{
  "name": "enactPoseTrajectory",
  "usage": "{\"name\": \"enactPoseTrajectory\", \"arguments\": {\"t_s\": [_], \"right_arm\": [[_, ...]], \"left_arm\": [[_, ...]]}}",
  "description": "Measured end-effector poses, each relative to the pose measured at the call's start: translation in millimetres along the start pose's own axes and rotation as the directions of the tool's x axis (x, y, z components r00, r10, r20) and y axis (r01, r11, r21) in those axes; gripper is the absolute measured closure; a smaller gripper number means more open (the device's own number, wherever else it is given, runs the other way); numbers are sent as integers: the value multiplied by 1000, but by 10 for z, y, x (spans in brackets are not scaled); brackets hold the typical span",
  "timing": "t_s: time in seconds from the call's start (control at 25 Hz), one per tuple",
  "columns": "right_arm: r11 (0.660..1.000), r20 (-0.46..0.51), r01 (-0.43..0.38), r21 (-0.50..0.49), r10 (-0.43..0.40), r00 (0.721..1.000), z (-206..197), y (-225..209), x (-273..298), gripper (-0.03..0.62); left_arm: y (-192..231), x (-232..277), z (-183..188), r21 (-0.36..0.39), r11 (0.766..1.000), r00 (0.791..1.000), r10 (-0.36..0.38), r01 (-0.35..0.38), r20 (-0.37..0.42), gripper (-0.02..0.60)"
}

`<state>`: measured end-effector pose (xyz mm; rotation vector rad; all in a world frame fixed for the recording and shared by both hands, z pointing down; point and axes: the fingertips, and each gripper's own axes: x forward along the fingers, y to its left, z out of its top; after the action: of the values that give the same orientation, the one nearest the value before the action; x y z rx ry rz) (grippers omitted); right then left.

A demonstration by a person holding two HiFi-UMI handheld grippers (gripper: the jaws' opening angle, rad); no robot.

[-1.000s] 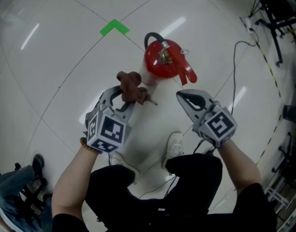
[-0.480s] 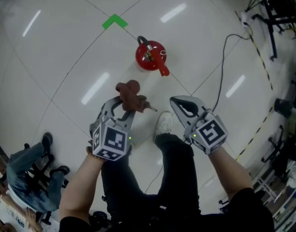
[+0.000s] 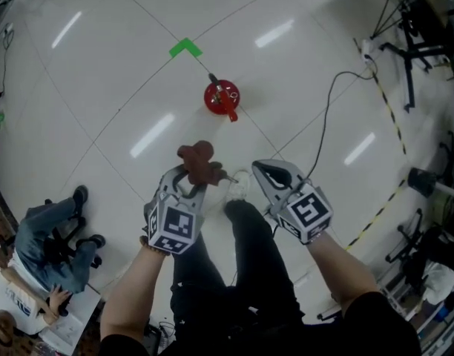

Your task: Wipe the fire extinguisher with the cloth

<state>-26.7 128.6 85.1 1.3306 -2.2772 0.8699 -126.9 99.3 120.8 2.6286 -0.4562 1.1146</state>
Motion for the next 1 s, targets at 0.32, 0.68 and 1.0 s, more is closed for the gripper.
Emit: {"name": "enactPoseTrajectory", "arguments": {"t_s": [0.32,0.68,1.0], "right_arm": [[999,28,35,9,-36,999,495,264,-589,589],[994,117,106,-40,-100,988,899,995,-1197,589],[984,164,173,-45,-163,973,973,1666,-1678,589]], "left_arm": [[-392,-576,495,-58,998,999,29,-27,35,476],[-818,-1460,681,-40,998,990,61,-56,128,476],[-1238,-2157,720,0,996,983,83,-84,165,476]]}}
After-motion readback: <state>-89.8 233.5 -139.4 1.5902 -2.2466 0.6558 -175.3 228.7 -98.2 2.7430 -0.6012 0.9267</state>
